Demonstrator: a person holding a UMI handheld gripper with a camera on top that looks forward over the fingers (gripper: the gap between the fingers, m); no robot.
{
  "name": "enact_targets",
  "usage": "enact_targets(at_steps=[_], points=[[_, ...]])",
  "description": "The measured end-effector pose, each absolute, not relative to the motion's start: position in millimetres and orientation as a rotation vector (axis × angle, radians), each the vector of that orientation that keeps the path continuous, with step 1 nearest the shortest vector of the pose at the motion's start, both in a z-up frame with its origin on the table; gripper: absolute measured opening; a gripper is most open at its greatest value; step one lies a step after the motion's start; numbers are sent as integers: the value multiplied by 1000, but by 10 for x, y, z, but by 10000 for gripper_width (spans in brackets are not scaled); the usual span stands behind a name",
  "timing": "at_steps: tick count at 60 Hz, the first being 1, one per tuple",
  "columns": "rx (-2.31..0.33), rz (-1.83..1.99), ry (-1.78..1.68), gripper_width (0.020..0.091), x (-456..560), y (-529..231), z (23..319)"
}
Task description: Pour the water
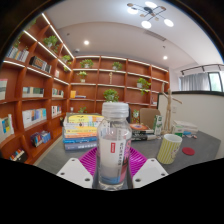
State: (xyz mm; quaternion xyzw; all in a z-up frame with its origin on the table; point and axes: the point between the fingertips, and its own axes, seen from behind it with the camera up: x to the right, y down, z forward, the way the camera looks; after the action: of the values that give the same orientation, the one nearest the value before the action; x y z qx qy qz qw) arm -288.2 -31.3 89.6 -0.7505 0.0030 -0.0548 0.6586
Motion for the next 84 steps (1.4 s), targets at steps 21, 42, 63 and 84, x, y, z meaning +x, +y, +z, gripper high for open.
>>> enact_targets(at_steps=[21,42,63,84], points=[[-1705,227,292,378,-2658,-200,979],[-1307,1104,1016,380,-2082,326,1488],[-889,1578,1434,378,-1620,569,1712],[-1022,1507,1328,379,-1705,620,1823]])
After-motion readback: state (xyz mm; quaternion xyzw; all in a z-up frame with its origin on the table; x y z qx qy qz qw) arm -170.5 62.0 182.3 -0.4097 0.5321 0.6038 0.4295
